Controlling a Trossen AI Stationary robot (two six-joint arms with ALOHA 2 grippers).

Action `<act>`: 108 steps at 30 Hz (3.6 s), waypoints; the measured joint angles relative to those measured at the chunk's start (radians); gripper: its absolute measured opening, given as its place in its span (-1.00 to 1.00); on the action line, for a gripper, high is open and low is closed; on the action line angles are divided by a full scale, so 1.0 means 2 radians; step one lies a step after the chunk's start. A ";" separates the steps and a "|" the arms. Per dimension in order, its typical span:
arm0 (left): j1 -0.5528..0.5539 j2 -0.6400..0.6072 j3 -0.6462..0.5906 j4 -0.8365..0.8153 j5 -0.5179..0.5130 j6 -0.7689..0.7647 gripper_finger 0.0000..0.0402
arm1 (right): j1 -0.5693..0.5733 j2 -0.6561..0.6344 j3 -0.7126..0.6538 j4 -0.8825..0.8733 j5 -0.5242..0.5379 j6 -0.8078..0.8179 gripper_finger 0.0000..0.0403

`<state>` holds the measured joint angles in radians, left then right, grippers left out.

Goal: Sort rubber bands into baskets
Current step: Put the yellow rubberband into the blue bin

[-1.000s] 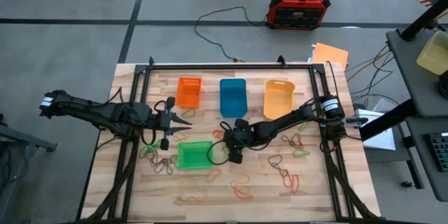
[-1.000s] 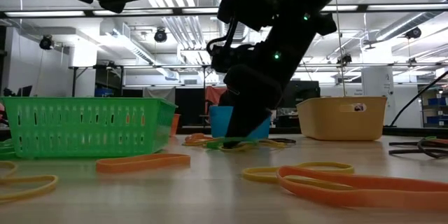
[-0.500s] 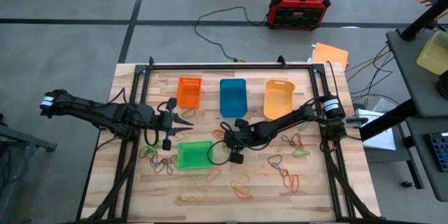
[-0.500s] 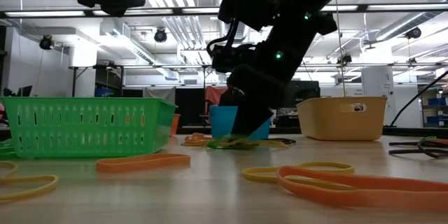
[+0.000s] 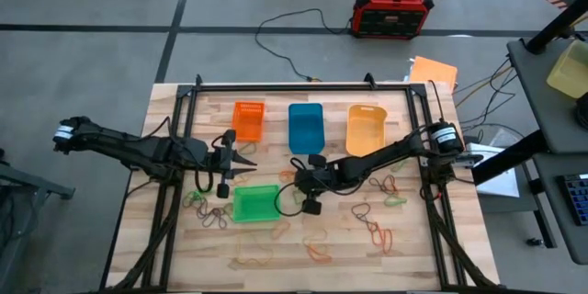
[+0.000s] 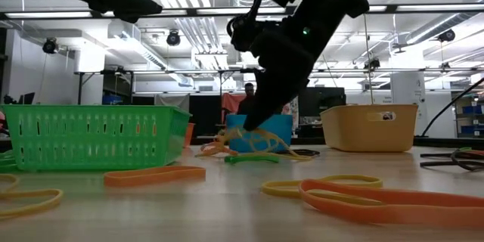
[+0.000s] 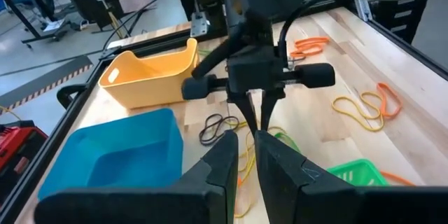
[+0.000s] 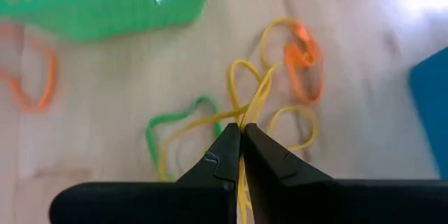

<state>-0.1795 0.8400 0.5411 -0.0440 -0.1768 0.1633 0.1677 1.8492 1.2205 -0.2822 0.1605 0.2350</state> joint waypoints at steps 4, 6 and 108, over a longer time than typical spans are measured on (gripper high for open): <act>0.000 0.000 0.000 0.000 0.000 -0.004 -0.82 | 0.002 0.000 0.000 -0.030 0.011 0.003 -0.96; 0.000 0.000 0.000 0.000 0.000 -0.006 -0.82 | 0.006 -0.001 0.001 -0.050 0.026 -0.008 -0.96; 0.025 0.253 0.000 0.358 0.034 -0.040 0.69 | 0.013 -0.244 0.072 0.043 0.058 -0.131 -0.96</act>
<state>-0.1290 1.3467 0.5419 0.6715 -0.1083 0.0837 0.1939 1.3621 1.3647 -0.1955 0.2775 -0.0265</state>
